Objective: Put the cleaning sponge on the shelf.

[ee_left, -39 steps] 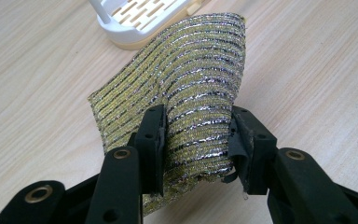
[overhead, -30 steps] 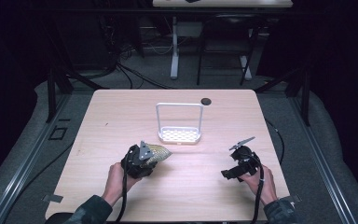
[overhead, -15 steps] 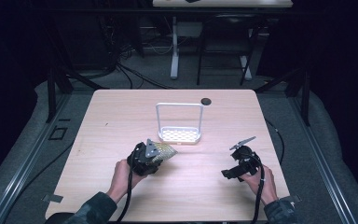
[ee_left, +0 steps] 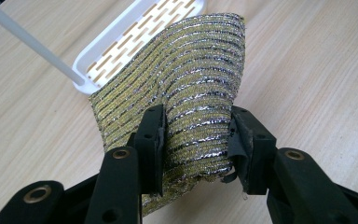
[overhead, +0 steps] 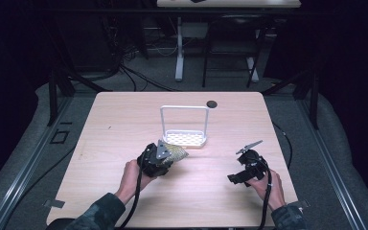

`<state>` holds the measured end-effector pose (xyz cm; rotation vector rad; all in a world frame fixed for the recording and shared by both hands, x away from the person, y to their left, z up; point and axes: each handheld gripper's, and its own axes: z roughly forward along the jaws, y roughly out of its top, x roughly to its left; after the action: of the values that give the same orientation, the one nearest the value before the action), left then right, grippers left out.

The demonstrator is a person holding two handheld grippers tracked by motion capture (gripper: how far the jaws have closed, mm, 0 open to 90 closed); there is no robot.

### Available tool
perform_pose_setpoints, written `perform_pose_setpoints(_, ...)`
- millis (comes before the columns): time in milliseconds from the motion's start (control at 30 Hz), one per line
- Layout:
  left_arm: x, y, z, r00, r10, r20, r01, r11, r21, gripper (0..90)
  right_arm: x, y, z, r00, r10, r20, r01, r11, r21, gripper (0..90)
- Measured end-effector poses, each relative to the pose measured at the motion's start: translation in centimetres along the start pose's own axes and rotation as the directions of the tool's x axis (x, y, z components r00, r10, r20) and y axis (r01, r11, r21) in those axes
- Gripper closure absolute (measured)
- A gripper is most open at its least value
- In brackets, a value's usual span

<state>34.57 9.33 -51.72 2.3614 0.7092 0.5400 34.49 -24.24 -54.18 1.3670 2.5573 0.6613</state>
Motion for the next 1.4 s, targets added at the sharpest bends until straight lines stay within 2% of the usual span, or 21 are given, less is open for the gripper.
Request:
perform_pose_setpoints(433,0.6,1.7,1.0,0.9994,-0.034,0.010,0.034,0.9993,-0.016,59.2,0.1,0.0,0.0,1.0000,0.002,-0.002,-0.002,1.000,0.004,6.7)
perform_pose_setpoints(600,0.8,2.1,1.5,0.9994,-0.034,-0.003,0.034,0.9993,-0.013,59.1,0.0,-0.1,0.0,1.0000,0.001,0.000,-0.001,1.000,0.002,6.7)
perform_pose_setpoints(767,1.1,2.8,2.1,0.9984,-0.057,0.004,0.057,0.9983,-0.013,59.0,0.1,0.0,0.0,1.0000,0.006,-0.005,-0.006,1.000,0.002,6.8)
perform_pose_setpoints(1133,1.5,4.8,3.0,0.9972,-0.064,-0.040,0.063,0.9978,-0.018,58.9,0.0,-0.1,-0.1,1.0000,-0.004,-0.003,0.004,1.000,0.008,6.8)
perform_pose_setpoints(1400,1.6,6.3,3.7,0.9951,-0.070,-0.069,0.068,0.9971,-0.034,58.9,0.1,-0.1,-0.1,1.0000,0.005,-0.008,-0.005,1.000,0.003,6.9)
